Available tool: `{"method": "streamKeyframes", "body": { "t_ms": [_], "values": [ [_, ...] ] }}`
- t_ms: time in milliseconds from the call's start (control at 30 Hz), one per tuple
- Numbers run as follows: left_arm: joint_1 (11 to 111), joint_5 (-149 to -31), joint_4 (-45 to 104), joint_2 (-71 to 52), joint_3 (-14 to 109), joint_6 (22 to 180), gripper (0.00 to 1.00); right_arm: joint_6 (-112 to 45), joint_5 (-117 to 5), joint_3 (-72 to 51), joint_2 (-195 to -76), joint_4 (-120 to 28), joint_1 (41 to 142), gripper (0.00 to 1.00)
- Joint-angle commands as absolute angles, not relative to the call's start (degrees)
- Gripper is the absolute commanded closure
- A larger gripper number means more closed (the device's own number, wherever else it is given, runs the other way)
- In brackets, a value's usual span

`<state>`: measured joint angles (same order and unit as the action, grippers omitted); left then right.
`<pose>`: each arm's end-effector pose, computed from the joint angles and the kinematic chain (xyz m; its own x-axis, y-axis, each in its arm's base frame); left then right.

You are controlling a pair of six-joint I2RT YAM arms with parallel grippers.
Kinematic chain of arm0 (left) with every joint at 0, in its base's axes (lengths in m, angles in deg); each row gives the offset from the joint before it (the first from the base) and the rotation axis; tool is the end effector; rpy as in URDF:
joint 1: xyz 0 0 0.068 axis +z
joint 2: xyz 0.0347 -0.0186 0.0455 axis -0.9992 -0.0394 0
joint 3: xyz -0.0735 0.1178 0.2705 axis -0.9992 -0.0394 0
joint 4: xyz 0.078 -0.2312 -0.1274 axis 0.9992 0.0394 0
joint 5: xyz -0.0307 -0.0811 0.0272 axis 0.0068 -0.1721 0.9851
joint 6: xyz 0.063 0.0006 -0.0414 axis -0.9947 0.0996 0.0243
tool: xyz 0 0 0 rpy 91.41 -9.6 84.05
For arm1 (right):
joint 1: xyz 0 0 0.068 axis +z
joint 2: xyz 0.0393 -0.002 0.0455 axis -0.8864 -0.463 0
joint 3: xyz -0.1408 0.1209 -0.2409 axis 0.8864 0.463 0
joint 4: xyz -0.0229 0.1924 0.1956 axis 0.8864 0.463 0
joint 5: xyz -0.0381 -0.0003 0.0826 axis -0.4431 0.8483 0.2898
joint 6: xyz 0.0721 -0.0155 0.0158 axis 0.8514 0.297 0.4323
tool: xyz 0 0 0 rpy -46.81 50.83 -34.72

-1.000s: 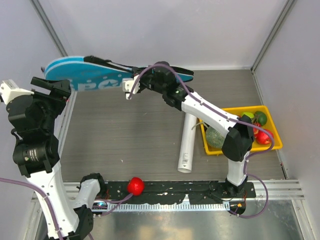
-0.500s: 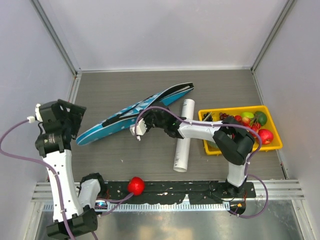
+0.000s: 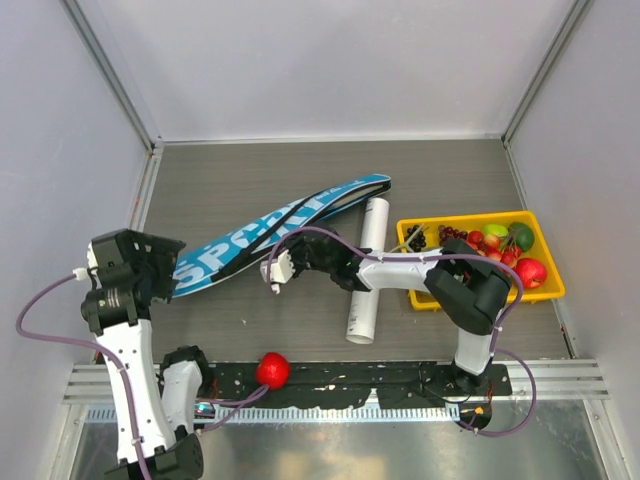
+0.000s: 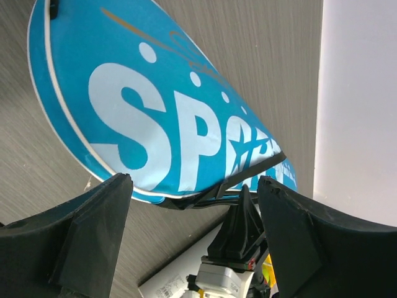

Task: Pack up the badminton gear

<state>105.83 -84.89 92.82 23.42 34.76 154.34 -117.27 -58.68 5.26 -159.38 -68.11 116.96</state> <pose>0.1260 0.0377 0.3491 -0.0384 -0.9612 -0.2730 -0.7204 0.2160 -0.6591 0.2566 0.3686 0.2045 0.7779 -0.5804 -0.2408 -0.4200 -0.1952 -0.8863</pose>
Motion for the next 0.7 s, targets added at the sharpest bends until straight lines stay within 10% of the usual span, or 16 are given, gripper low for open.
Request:
{"method": "streamKeyframes", "body": {
  "t_ms": [0, 400, 667],
  "values": [
    [106.3, -84.8, 95.2, 25.8, 32.5, 156.0, 0.16, -111.7, -60.9, 1.9, -158.1, -71.9, 117.4, 0.95],
    [106.3, -85.9, 86.5, 27.4, 20.6, 160.0, 0.25, -109.0, -61.0, 1.3, -158.3, -72.1, 118.1, 0.95],
    [106.3, -86.6, 81.8, 24.9, 16.6, 160.9, 0.5, -107.3, -59.7, 0.6, -158.8, -72.5, 118.1, 0.95]
  ]
}}
